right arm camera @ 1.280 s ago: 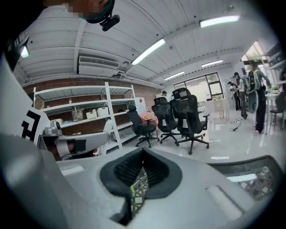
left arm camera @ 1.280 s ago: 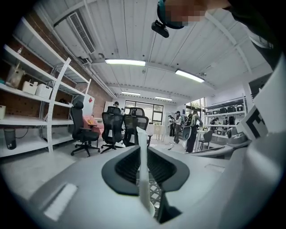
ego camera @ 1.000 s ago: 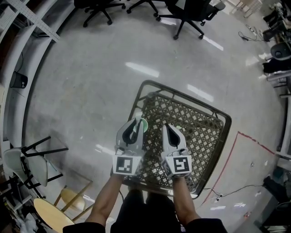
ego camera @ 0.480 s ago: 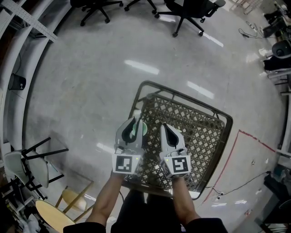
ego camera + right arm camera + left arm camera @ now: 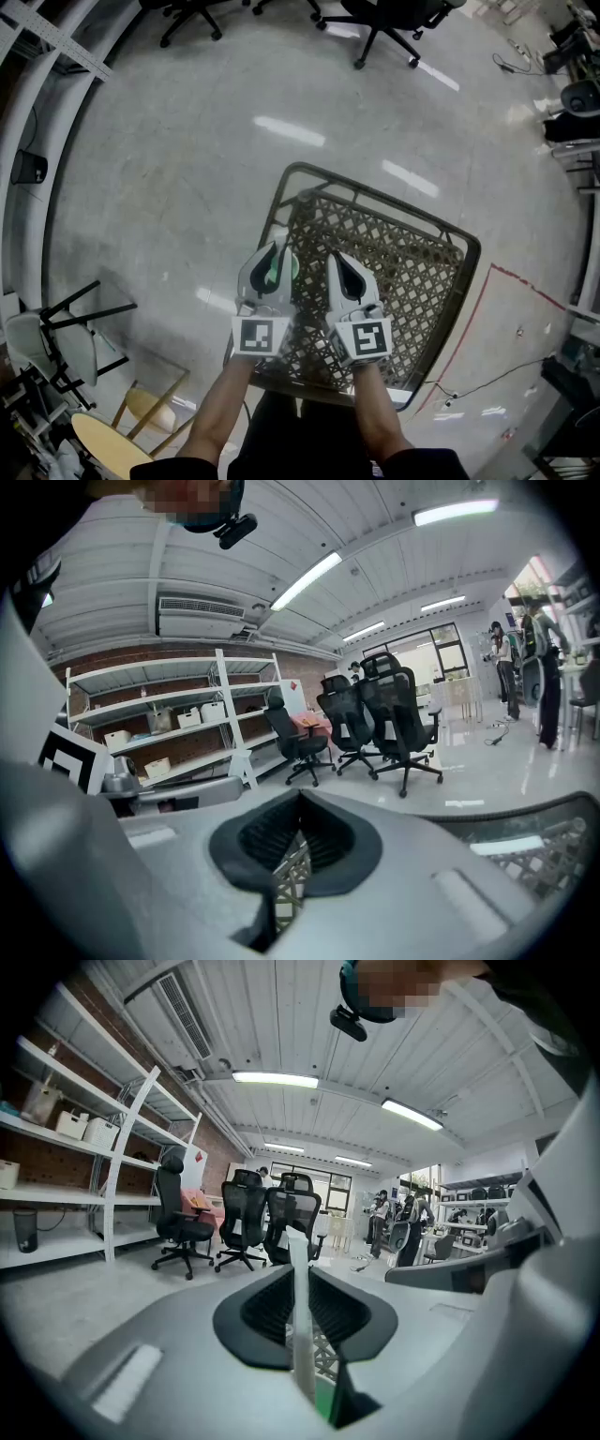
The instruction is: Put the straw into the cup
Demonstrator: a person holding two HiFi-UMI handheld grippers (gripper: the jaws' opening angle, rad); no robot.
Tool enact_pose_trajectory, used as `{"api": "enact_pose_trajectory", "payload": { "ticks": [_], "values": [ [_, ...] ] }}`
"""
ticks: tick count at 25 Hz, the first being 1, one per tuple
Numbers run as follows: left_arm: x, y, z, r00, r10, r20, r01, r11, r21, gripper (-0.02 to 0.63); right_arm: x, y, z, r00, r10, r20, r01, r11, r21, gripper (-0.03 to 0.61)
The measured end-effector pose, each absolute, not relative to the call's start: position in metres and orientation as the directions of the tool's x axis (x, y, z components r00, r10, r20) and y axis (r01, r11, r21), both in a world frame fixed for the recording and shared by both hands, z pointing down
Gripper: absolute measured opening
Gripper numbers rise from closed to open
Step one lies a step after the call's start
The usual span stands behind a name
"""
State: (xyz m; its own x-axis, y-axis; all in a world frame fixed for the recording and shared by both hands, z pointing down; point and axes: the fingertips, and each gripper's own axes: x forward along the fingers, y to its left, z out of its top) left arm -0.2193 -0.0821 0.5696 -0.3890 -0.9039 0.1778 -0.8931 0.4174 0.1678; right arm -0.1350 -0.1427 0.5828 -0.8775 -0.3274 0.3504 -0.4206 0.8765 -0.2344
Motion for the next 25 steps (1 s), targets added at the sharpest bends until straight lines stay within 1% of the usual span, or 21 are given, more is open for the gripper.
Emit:
{"api": "enact_pose_trajectory", "payload": {
  "ticks": [8, 10, 11, 13, 15, 17, 22, 23, 25],
  "values": [
    [-0.219, -0.084, 0.579, -0.381, -0.903, 0.199, -0.899, 0.412, 0.149, 0.058, -0.139, -0.144, 0.582, -0.888, -0.324, 0.326, -0.410, 0.880, -0.241, 0.003],
    [-0.217, -0.084, 0.582, -0.374, -0.904, 0.206, -0.901, 0.407, 0.152, 0.077, -0.138, -0.143, 0.584, -0.889, -0.323, 0.324, -0.408, 0.881, -0.241, 0.003],
    [-0.216, -0.083, 0.584, -0.369, -0.905, 0.212, -0.901, 0.404, 0.156, 0.096, -0.138, -0.142, 0.583, -0.890, -0.321, 0.323, -0.406, 0.881, -0.242, 0.003],
    [-0.214, -0.083, 0.587, -0.360, -0.905, 0.225, -0.902, 0.400, 0.164, 0.185, -0.138, -0.142, 0.582, -0.889, -0.323, 0.325, -0.409, 0.879, -0.246, 0.003],
    [-0.214, -0.081, 0.589, -0.358, -0.904, 0.234, -0.901, 0.401, 0.168, 0.257, -0.138, -0.141, 0.581, -0.889, -0.325, 0.322, -0.410, 0.878, -0.247, 0.003],
    [-0.214, -0.079, 0.590, -0.361, -0.901, 0.242, -0.897, 0.406, 0.173, 0.282, -0.138, -0.138, 0.582, -0.895, -0.314, 0.316, -0.397, 0.884, -0.246, 0.003],
    [-0.209, -0.072, 0.581, -0.361, -0.902, 0.237, -0.900, 0.403, 0.165, 0.284, -0.130, -0.130, 0.579, -0.894, -0.308, 0.324, -0.392, 0.889, -0.235, 0.003],
    [-0.208, -0.071, 0.578, -0.360, -0.903, 0.235, -0.903, 0.401, 0.157, 0.269, -0.130, -0.128, 0.574, -0.898, -0.306, 0.316, -0.387, 0.891, -0.238, 0.003],
    [-0.208, -0.068, 0.570, -0.361, -0.902, 0.236, -0.906, 0.400, 0.140, 0.211, -0.131, -0.126, 0.564, -0.905, -0.303, 0.299, -0.377, 0.896, -0.235, 0.003]
  ]
}}
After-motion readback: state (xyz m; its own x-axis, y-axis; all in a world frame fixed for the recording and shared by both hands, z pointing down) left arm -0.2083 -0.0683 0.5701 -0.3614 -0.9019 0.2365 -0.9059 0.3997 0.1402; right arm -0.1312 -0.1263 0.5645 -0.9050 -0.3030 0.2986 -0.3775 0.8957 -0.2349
